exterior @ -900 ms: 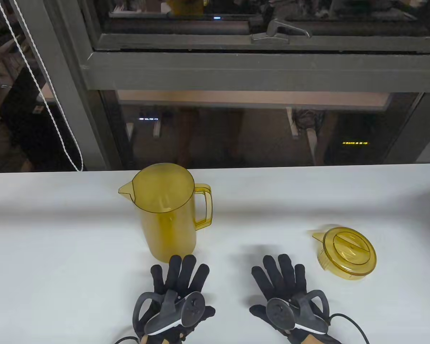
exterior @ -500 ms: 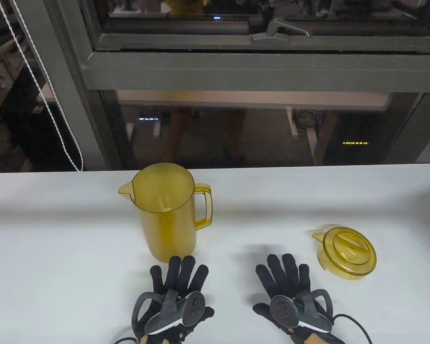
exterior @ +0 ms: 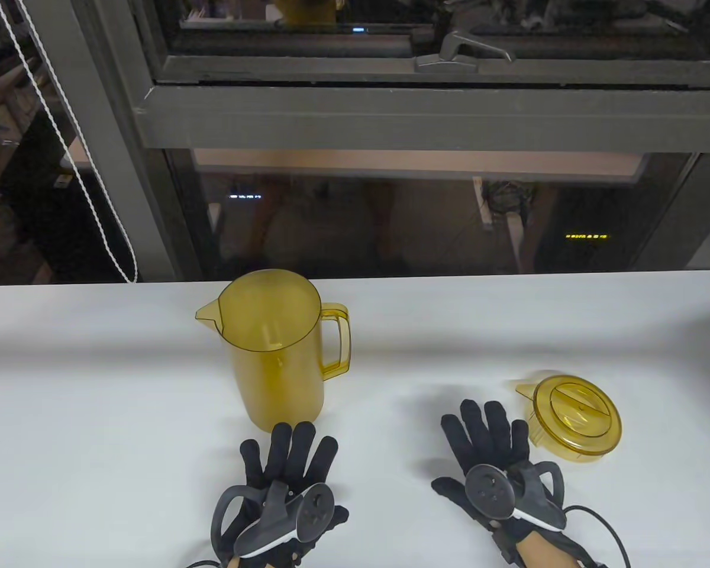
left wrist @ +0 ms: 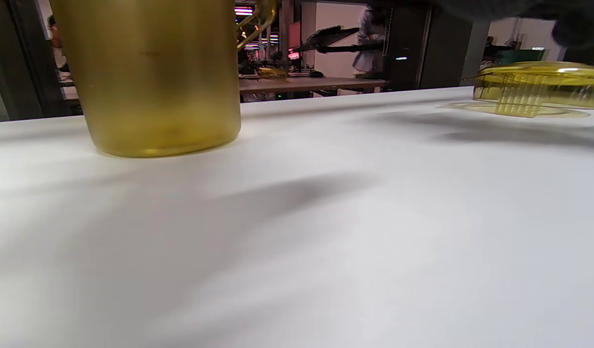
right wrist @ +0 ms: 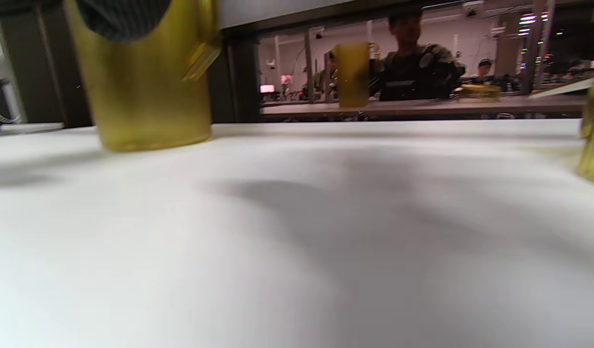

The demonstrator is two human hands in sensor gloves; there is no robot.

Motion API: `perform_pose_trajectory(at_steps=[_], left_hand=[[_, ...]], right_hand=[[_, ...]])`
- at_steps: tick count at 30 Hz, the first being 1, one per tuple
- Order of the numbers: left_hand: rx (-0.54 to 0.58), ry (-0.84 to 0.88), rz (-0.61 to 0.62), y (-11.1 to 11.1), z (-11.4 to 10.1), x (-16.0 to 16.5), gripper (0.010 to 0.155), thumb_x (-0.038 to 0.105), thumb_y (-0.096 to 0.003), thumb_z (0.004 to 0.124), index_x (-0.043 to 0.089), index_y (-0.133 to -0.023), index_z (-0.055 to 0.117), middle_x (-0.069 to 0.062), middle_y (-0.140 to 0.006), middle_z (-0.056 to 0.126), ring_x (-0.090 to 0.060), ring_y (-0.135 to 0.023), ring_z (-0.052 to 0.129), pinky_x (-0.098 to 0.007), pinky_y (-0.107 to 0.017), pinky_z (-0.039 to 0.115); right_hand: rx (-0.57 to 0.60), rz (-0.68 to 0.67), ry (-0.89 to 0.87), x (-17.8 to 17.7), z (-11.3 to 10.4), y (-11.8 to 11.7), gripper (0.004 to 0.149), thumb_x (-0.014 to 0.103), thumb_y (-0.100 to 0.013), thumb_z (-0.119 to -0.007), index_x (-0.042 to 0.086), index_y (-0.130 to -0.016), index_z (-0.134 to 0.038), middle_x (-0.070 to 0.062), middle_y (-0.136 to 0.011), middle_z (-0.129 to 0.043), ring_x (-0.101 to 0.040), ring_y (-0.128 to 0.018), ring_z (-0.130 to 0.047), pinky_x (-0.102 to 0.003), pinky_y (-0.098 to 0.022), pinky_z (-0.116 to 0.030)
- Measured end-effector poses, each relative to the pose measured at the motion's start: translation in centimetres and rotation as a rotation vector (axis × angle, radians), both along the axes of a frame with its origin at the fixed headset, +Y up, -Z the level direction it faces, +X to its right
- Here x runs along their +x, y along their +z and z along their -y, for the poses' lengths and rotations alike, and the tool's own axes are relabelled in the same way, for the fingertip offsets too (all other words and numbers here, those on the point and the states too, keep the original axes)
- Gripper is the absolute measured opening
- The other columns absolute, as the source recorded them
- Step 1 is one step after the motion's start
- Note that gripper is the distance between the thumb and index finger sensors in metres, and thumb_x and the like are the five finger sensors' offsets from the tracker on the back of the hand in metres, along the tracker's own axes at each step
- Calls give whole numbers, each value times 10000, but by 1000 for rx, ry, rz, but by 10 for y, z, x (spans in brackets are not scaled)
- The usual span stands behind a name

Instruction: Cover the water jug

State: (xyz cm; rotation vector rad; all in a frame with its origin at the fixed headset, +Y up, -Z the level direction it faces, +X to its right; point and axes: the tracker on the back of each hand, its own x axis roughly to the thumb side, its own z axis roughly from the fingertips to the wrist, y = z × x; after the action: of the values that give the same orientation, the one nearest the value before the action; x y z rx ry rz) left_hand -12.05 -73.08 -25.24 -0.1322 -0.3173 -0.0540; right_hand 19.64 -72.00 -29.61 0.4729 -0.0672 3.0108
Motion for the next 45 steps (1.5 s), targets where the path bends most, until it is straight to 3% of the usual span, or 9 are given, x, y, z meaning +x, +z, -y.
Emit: perform_pose_trajectory(at_steps=[6,9,10,12,15,21,28,34,45], left_hand=[[-17,7,-22,1,0,-3,935,715,-409,545,344,-1006,-72,-87,-1107,-172,-401,-1032,-105,-755,-669,38],[-19,0,-27,1,1,-3,935,714,-410,545,343,-1006,-72,-88,-1107,-171,-403,-1032,-103,-754,-671,39],[-21,-3,-28,1,1,-4,935,714,-409,546,344,-1006,-71,-89,-1107,-172,-402,-1033,-101,-755,-671,40],[-36,-14,-39,-1,3,-5,935,712,-410,547,342,-1006,-70,-93,-1108,-167,-404,-1051,-67,-757,-680,58],[-55,-35,-43,-3,7,-5,935,711,-411,546,339,-1006,-72,-95,-1107,-169,-405,-1062,-43,-759,-685,68],[-91,-60,-41,-9,15,-2,933,708,-412,549,340,-1007,-69,-93,-1108,-171,-402,-1068,-36,-759,-689,67],[-111,-88,-40,-15,21,0,930,706,-412,547,341,-1008,-67,-89,-1110,-169,-399,-1073,-27,-759,-690,66],[-112,-85,-26,-15,20,3,928,705,-413,545,341,-1009,-67,-89,-1110,-169,-399,-1069,-40,-758,-690,61],[-107,-91,17,-14,20,13,927,705,-412,542,341,-1012,-64,-89,-1112,-168,-398,-1068,-45,-758,-691,61]], right_hand=[[1,195,66,63,-22,-39,922,653,-447,-657,292,-1071,-84,-156,-1202,-176,-559,-1089,-240,-763,-735,-356],[-23,339,56,102,-25,-54,889,622,-452,-680,283,-1088,-158,-160,-1206,-309,-548,-1083,-438,-711,-726,-515],[-25,371,60,110,-24,-57,868,604,-454,-695,275,-1095,-210,-162,-1199,-383,-526,-1031,-593,-656,-696,-608],[-33,455,106,130,-19,-63,820,559,-453,-736,221,-1098,-357,-162,-1143,-556,-377,-707,-899,-480,-508,-809],[-33,507,180,147,-8,-65,715,493,-445,-794,201,-1051,-552,-101,-1052,-719,-213,-427,-975,-343,-308,-862],[-125,522,178,160,9,-73,600,388,-440,-853,225,-987,-667,-41,-977,-825,-150,-295,-960,-307,-223,-858],[-56,515,221,156,11,-72,578,320,-410,-877,235,-958,-710,-24,-936,-867,-136,-267,-957,-302,-209,-859],[97,411,263,133,4,-47,571,323,-396,-878,231,-940,-733,-21,-908,-889,-135,-266,-965,-311,-208,-864],[339,92,116,6,-34,22,573,356,-399,-875,224,-939,-734,-25,-888,-907,-127,-262,-971,-304,-204,-869]])
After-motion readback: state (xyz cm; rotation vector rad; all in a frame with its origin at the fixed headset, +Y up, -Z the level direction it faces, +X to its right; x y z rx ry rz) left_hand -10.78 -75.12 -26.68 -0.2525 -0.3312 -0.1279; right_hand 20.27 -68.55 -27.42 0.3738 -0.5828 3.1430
